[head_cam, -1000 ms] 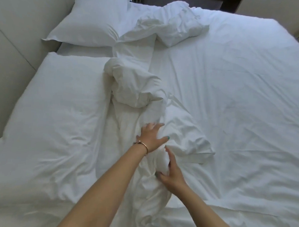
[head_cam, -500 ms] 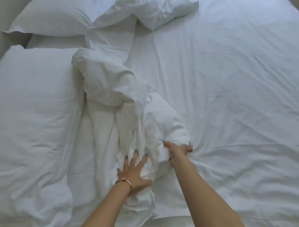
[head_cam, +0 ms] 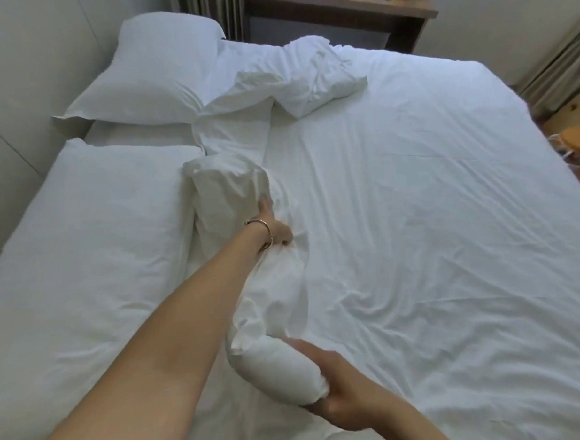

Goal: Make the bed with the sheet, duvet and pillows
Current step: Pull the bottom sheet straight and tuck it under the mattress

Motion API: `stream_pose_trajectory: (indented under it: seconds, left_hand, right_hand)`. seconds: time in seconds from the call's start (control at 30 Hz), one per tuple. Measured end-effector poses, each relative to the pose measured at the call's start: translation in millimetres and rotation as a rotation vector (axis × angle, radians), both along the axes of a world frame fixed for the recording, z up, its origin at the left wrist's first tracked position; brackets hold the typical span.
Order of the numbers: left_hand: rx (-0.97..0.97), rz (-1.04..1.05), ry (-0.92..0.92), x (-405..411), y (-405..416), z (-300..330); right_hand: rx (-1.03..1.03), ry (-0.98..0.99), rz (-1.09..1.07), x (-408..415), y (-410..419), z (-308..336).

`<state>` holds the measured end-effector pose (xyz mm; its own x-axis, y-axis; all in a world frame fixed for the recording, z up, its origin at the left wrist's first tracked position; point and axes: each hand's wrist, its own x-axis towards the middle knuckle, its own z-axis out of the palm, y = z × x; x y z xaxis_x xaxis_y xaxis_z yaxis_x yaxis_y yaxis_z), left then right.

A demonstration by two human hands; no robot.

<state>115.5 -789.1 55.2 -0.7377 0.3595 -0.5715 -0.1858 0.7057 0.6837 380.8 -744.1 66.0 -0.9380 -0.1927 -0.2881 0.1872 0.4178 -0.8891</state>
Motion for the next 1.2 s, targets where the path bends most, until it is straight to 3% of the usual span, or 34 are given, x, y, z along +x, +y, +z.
stream_pose_trajectory:
  seconds: [0.1, 0.23, 0.33, 0.47, 0.57, 0.7, 0.8, 0.87, 0.97, 1.03, 1.1, 1.2]
  left_hand:
    - [-0.006, 0.004, 0.146, -12, -59, 9]
    - [0.015, 0.076, 0.38, -51, -187, 80]
    - [-0.097, 0.109, 0.539, -70, -302, 123]
    - [-0.229, 0.166, 0.605, -67, -421, 116]
    - [-0.296, 0.156, 0.617, -58, -467, 85]
    - [-0.402, 0.101, 0.516, -41, -495, 12]
    - [-0.367, 0.203, 0.399, -20, -493, -30]
    - [-0.31, 0.381, 0.271, -12, -500, -45]
    - [-0.064, 0.631, 0.051, 1, -516, -53]
    - [-0.041, 0.55, 0.063, 15, -515, -57]
    - [-0.19, 0.386, 0.187, 26, -511, -64]
    - [-0.288, 0.282, 0.444, 18, -528, -51]
  right_hand:
    - [0.065, -0.009, -0.088, 8, -31, 13]
    - [0.212, 0.169, -0.15, -19, -80, 40]
    - [0.153, 0.26, 0.022, -63, -151, 73]
    - [0.087, 0.206, 0.382, -102, -265, 82]
    - [0.088, 0.147, 0.526, -114, -333, 54]
    - [0.085, -0.077, 0.468, -118, -376, -8]
    - [0.13, -0.297, 0.623, -108, -380, -47]
    - [0.115, -0.299, 0.689, -107, -373, -57]
    - [0.07, -0.048, 0.296, -128, -347, -56]
    - [0.242, 0.13, 0.035, -155, -322, -56]
    - [0.399, 0.147, -0.034, -183, -305, -58]
    - [0.366, 0.01, 0.036, -218, -292, -63]
